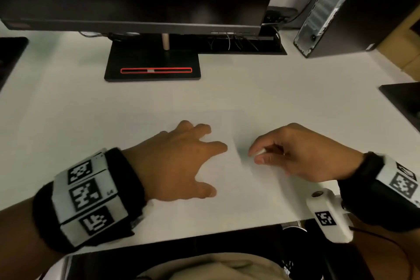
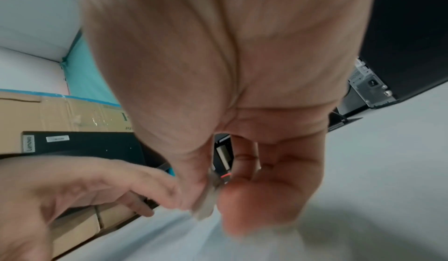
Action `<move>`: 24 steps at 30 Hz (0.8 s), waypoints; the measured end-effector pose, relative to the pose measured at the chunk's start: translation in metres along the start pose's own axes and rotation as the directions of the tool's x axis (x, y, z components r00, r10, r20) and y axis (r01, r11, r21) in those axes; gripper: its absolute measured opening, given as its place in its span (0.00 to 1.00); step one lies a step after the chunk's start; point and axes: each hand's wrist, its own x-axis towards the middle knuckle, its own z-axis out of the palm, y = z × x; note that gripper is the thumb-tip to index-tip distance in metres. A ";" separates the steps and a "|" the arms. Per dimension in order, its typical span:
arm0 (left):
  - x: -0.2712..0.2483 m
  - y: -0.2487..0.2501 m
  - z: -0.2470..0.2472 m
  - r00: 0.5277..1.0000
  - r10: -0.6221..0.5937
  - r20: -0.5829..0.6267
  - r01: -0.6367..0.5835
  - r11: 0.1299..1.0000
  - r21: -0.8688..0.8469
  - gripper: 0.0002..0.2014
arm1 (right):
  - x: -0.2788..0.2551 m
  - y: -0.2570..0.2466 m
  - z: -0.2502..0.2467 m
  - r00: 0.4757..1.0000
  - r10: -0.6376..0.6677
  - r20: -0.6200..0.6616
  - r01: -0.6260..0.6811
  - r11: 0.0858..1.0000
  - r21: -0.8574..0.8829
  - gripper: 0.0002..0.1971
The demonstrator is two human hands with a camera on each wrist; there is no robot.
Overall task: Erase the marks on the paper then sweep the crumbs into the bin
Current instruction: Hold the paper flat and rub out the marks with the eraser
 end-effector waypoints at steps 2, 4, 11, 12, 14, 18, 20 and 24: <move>0.011 0.005 0.006 0.996 -0.022 0.084 0.025 0.999 -0.025 0.48 | -0.002 0.004 0.009 1.000 -0.001 0.011 0.001 1.000 0.001 0.05; 0.016 -0.001 0.012 0.988 -0.058 0.141 0.061 0.998 -0.014 0.52 | -0.003 0.007 0.014 0.999 -0.019 -0.026 0.019 1.000 -0.014 0.03; 0.017 -0.007 0.011 0.985 -0.056 0.160 0.057 0.998 0.003 0.54 | 0.010 0.006 0.020 0.998 -0.005 -0.070 0.005 1.000 0.007 0.04; 0.017 -0.007 0.011 0.985 -0.060 0.161 0.060 0.998 0.000 0.55 | 0.011 0.007 0.021 0.997 0.003 -0.076 -0.002 1.000 0.018 0.05; 0.018 -0.006 0.010 0.985 -0.067 0.161 0.069 0.998 -0.004 0.56 | 0.010 0.008 0.021 0.996 0.006 -0.084 -0.004 1.000 0.028 0.04; 0.022 -0.002 0.008 0.981 -0.085 0.172 0.081 0.996 0.031 0.57 | 0.006 0.003 0.023 0.997 -0.042 -0.072 0.038 0.998 -0.046 0.05; 0.023 -0.001 0.007 0.979 -0.093 0.181 0.087 0.995 0.043 0.58 | 0.008 0.005 0.022 0.994 -0.044 -0.098 0.033 0.994 -0.107 0.05; 0.024 -0.001 0.007 0.974 -0.101 0.201 0.091 0.994 0.061 0.58 | 0.004 0.001 0.027 0.994 -0.067 -0.087 0.054 0.988 -0.145 0.07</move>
